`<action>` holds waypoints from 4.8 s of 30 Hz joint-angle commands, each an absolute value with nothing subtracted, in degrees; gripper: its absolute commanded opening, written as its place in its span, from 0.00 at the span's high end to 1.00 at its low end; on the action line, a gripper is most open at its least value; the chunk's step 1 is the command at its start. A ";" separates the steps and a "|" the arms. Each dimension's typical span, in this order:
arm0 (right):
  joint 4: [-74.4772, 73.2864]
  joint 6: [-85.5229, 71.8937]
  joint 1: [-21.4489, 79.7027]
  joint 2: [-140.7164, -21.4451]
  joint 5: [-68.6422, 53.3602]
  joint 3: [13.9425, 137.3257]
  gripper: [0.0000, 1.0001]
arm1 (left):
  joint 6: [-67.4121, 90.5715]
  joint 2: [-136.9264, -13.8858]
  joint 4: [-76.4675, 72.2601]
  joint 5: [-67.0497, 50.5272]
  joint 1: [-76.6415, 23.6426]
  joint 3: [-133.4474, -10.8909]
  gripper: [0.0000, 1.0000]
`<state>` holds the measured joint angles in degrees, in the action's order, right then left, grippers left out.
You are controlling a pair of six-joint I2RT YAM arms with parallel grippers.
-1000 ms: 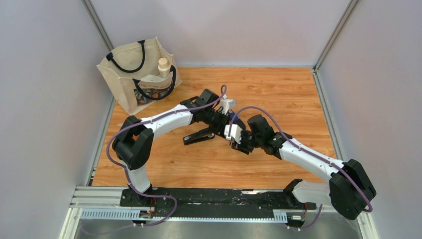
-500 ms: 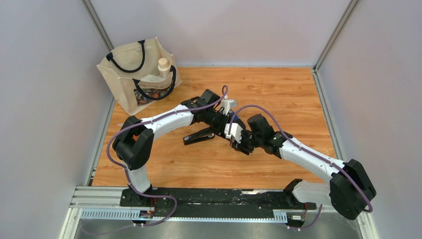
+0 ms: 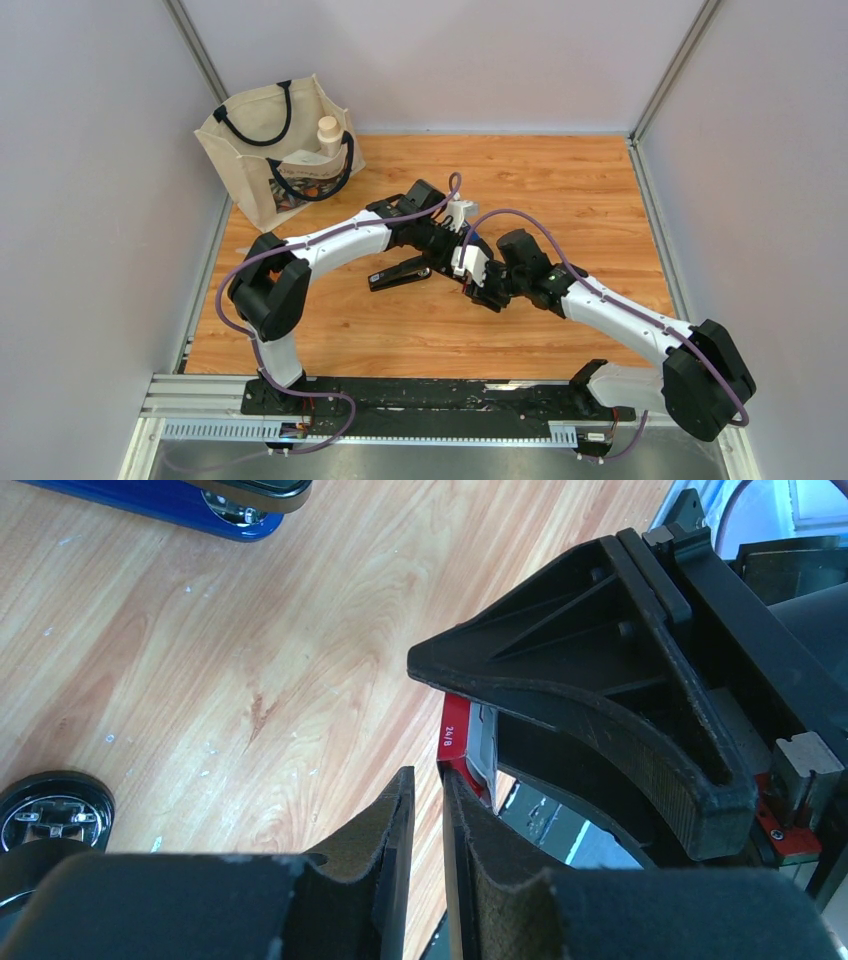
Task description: Load the staples into the stapler
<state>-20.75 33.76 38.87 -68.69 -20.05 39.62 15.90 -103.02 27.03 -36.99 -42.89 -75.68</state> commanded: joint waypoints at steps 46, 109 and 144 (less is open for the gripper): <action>-10.98 33.30 43.59 -69.78 -9.93 43.33 0.56 | 10.81 -104.77 31.02 -35.25 -45.26 -79.10 0.91; -23.64 41.22 38.32 -73.57 -15.38 44.74 0.58 | 12.30 -99.31 31.12 -38.85 -36.65 -77.87 0.74; -25.22 45.96 37.09 -65.66 -25.84 41.57 0.50 | 12.92 -101.25 31.12 -39.55 -41.92 -79.54 0.69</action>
